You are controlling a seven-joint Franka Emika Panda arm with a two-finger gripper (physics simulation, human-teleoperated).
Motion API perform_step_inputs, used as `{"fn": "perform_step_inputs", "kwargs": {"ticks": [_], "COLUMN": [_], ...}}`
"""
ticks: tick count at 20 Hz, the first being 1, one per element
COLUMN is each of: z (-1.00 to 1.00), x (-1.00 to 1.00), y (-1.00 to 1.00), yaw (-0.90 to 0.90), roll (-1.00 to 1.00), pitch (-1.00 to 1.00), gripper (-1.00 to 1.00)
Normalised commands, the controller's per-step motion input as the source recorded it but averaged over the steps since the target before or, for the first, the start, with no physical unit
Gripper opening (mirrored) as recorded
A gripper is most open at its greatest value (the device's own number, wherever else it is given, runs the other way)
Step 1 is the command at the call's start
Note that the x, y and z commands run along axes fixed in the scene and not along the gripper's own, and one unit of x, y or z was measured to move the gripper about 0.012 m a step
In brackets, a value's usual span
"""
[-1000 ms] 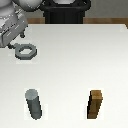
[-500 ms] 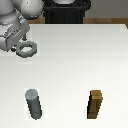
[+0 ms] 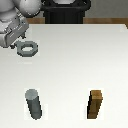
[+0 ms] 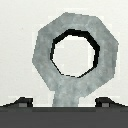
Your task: Put the loop with the handle onto the peg.
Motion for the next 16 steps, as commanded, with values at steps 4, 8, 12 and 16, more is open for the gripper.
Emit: {"fn": "perform_step_inputs", "kwargs": {"ticks": [4, 8, 12, 16], "z": [-0.5, -0.25, 0.0, 0.25], "x": [-0.25, -0.25, 0.0, 0.0], "y": [0.0, 0.0, 0.0, 0.0], "yaw": [0.0, 0.0, 0.0, 0.0], "roll": [0.0, 0.0, 0.0, 0.0], "pitch": [0.0, 0.0, 0.0, 0.0], "gripper": [1.0, -1.0, -1.0, -1.0]}}
